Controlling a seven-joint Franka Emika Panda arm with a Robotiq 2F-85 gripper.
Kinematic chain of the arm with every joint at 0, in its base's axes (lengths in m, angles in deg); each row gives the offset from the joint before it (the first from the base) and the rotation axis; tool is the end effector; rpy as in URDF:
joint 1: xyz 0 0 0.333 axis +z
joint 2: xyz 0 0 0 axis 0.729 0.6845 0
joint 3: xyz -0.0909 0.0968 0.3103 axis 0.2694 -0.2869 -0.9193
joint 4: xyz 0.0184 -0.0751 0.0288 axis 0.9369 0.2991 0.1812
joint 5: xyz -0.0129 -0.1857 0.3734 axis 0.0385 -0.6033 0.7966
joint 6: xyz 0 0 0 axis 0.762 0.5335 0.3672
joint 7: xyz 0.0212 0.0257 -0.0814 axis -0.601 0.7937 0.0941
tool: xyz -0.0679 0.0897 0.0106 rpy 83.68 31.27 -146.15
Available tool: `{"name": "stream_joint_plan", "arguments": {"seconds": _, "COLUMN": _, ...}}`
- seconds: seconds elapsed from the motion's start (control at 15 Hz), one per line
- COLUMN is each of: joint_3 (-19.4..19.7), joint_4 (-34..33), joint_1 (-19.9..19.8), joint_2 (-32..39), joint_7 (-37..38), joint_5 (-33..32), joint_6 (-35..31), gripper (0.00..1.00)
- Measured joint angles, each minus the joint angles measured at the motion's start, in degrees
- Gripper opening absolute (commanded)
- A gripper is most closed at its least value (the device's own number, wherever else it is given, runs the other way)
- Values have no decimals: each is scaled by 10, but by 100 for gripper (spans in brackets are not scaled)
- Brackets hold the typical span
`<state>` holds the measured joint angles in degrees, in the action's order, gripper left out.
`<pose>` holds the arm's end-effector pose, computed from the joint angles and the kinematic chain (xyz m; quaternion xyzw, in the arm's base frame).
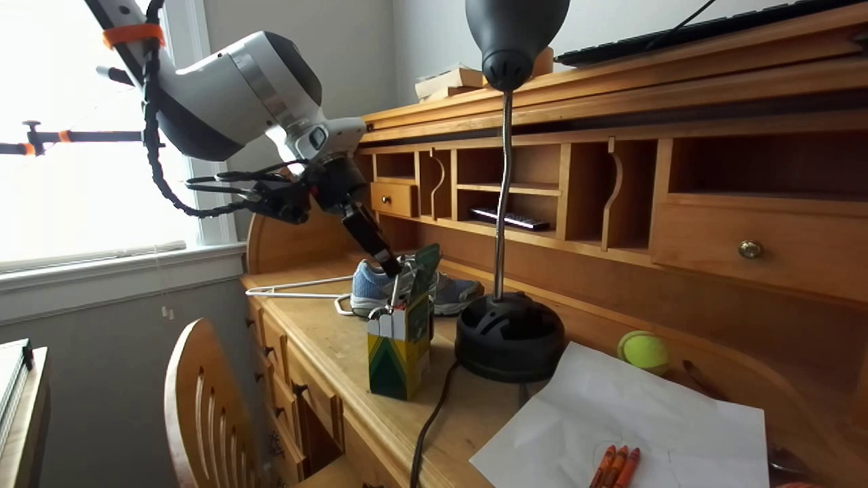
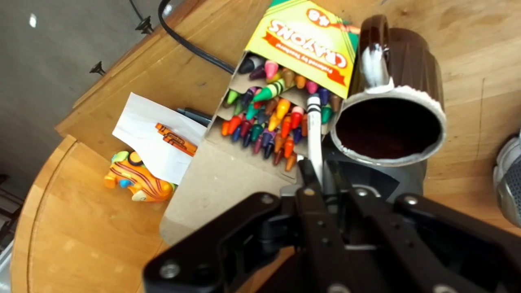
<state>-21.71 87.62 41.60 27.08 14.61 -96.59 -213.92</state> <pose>0.4639 -0.0723 0.2412 0.8954 -0.3047 0.2208 0.2382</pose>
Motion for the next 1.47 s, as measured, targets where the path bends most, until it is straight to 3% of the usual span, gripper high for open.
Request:
{"name": "stream_joint_plan", "arguments": {"seconds": 0.8, "joint_3": -1, "joint_4": -6, "joint_1": 0, "joint_2": 25, "joint_7": 31, "joint_5": -18, "joint_6": 0, "gripper": 3}}
{"name": "stream_joint_plan", "arguments": {"seconds": 1.47, "joint_3": 0, "joint_4": -12, "joint_1": 0, "joint_2": 42, "joint_7": 103, "joint_5": -62, "joint_6": 2, "gripper": 3}}
